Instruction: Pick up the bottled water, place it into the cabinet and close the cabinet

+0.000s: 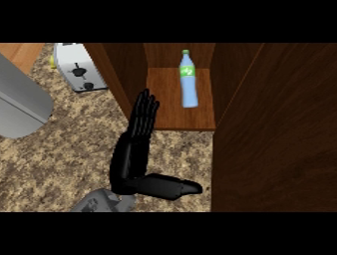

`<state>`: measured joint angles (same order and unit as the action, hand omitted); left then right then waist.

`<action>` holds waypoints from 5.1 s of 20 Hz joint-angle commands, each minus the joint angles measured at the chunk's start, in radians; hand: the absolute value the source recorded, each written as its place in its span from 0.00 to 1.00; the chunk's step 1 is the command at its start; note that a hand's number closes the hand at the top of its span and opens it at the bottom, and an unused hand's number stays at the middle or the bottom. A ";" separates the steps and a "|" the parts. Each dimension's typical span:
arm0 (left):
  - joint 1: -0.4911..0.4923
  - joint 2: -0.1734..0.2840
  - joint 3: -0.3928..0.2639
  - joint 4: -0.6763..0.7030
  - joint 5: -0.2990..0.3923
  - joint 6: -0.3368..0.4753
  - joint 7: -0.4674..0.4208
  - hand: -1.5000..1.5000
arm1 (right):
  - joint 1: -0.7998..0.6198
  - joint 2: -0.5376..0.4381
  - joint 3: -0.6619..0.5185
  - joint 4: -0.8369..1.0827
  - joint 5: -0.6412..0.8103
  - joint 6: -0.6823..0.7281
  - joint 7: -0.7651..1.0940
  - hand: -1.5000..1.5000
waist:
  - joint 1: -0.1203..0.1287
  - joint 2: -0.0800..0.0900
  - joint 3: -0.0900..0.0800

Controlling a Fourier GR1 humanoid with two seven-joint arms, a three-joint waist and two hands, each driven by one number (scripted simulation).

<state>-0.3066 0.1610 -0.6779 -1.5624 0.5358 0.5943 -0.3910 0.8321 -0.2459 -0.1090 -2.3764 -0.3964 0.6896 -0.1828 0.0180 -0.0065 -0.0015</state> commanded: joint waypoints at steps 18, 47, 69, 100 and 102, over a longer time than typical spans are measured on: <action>0.416 0.240 0.056 -0.360 0.023 -0.059 -0.095 0.00 | -0.047 -0.012 0.494 -0.283 0.251 -0.054 0.275 1.00 | -0.012 -0.005 -0.006; 0.663 0.457 0.262 -0.501 0.182 -0.298 -0.159 0.00 | -0.782 0.239 0.948 0.001 0.595 -0.369 0.684 1.00 | 0.030 -0.001 -0.010; 0.709 0.493 0.299 -0.511 0.207 -0.390 -0.199 0.00 | -0.809 0.237 0.878 0.079 0.398 -0.356 0.677 1.00 | 0.103 0.030 -0.012; 0.726 0.516 0.337 -0.480 0.245 -0.480 -0.210 0.00 | -1.078 0.244 0.464 0.495 0.013 -0.761 0.592 1.00 | 0.131 0.044 -0.004; 0.725 0.519 0.345 -0.481 0.252 -0.492 -0.210 0.00 | -1.186 0.245 0.447 0.611 -0.009 -0.819 0.574 1.00 | 0.135 0.041 -0.003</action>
<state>0.4175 0.6797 -0.3362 -2.0481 0.7774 0.1156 -0.6050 -0.1798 -0.0182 0.3741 -1.9372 -0.3971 -0.0015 0.4096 0.1426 0.0358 -0.0067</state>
